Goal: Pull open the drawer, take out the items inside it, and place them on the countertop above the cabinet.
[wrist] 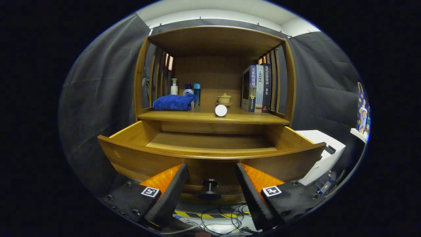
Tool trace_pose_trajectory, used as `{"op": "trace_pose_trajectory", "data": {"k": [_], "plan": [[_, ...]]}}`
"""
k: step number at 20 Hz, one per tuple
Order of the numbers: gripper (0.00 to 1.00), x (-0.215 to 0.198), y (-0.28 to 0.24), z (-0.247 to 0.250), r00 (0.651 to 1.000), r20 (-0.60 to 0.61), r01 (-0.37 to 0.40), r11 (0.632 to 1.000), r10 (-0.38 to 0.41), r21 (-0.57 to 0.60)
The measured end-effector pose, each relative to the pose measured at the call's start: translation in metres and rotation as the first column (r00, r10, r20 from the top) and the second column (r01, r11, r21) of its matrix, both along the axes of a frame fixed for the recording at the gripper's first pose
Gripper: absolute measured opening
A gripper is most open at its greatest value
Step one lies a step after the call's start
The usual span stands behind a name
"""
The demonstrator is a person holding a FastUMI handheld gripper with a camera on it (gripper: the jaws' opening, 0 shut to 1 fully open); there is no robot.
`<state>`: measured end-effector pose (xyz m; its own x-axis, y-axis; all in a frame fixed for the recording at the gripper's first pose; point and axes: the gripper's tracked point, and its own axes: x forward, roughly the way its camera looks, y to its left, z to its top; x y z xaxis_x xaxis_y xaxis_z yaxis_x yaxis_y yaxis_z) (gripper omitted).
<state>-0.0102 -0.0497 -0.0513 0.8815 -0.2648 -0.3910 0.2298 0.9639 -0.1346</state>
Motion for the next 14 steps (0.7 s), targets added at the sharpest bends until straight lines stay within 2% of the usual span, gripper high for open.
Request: {"op": "trace_pose_trajectory", "data": {"k": [7,9,14], "plan": [[0.98,0.042,-0.014,0.013,0.997,0.08,-0.014,0.998,0.019,-0.055],[0.98,0.055,-0.018,0.02,0.992,0.124,-0.007,0.999,0.012,-0.043],[0.98,0.067,-0.023,0.016,0.99,0.14,-0.002,0.999,0.006,-0.032]]}}
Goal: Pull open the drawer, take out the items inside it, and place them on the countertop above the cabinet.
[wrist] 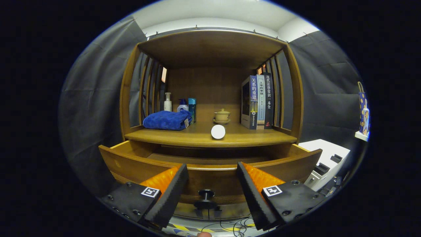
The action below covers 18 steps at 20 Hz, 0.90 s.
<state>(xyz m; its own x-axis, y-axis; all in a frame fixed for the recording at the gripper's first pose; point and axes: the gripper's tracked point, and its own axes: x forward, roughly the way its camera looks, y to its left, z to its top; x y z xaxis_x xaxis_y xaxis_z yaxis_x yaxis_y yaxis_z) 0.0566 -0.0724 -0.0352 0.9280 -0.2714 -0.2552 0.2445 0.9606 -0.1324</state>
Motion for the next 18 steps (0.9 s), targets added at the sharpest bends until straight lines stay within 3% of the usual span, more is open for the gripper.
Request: {"op": "trace_pose_trajectory", "data": {"k": [18], "plan": [[0.99,0.077,-0.021,-0.02,1.0,0.004,0.003,1.0,-0.003,0.021]]}}
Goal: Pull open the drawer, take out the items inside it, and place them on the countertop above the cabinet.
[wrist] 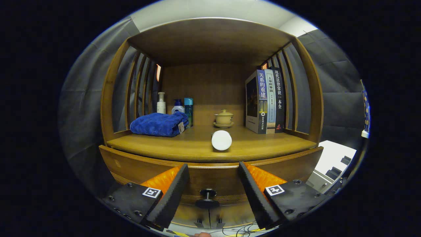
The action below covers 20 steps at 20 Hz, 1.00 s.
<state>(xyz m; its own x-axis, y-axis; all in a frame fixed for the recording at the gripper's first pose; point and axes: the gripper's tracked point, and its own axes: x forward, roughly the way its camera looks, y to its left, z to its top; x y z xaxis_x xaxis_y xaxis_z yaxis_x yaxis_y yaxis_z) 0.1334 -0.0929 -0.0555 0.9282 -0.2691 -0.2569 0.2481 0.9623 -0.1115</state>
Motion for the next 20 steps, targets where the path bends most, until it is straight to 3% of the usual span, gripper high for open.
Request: {"op": "trace_pose_trajectory", "data": {"k": [7,12,17,20], "plan": [[0.99,0.005,-0.002,-0.004,1.0,0.002,-0.008,0.999,0.007,0.051],[0.99,-0.014,0.011,0.042,0.997,0.072,0.029,0.999,-0.032,0.042],[0.98,-0.049,0.05,0.058,0.989,0.127,-0.076,0.997,0.074,0.013],[0.98,-0.059,0.059,0.058,0.985,0.135,-0.098,0.994,0.103,-0.047]]}}
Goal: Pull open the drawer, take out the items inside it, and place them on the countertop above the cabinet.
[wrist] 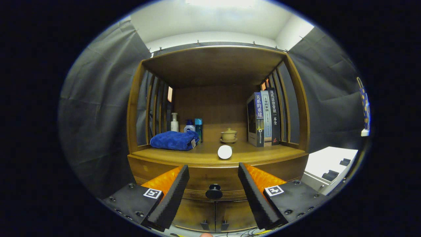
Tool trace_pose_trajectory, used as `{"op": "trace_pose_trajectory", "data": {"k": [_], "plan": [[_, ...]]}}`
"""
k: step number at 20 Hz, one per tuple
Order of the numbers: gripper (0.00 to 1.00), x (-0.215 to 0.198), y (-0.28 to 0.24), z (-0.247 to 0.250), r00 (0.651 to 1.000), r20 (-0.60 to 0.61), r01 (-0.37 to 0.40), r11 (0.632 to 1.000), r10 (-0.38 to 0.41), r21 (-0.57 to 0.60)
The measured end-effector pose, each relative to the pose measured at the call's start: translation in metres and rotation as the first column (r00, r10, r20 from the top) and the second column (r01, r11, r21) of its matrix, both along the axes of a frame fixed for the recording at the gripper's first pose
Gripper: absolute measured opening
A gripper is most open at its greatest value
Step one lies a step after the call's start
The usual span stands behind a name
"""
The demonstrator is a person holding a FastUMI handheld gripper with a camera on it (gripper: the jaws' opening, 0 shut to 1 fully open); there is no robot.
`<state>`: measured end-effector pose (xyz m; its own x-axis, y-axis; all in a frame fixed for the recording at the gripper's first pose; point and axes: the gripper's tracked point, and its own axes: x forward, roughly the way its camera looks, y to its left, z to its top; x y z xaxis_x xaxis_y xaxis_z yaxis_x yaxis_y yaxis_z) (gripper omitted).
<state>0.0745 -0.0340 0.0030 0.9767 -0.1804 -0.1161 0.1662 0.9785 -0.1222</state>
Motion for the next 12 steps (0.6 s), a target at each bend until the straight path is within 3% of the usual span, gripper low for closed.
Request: {"op": "trace_pose_trajectory", "data": {"k": [4,12], "plan": [[0.99,-0.019,0.021,-0.013,0.998,-0.016,-0.06,0.998,0.061,0.006],[0.98,-0.028,0.004,-0.023,0.998,-0.012,-0.054,0.998,0.054,0.021]]}}
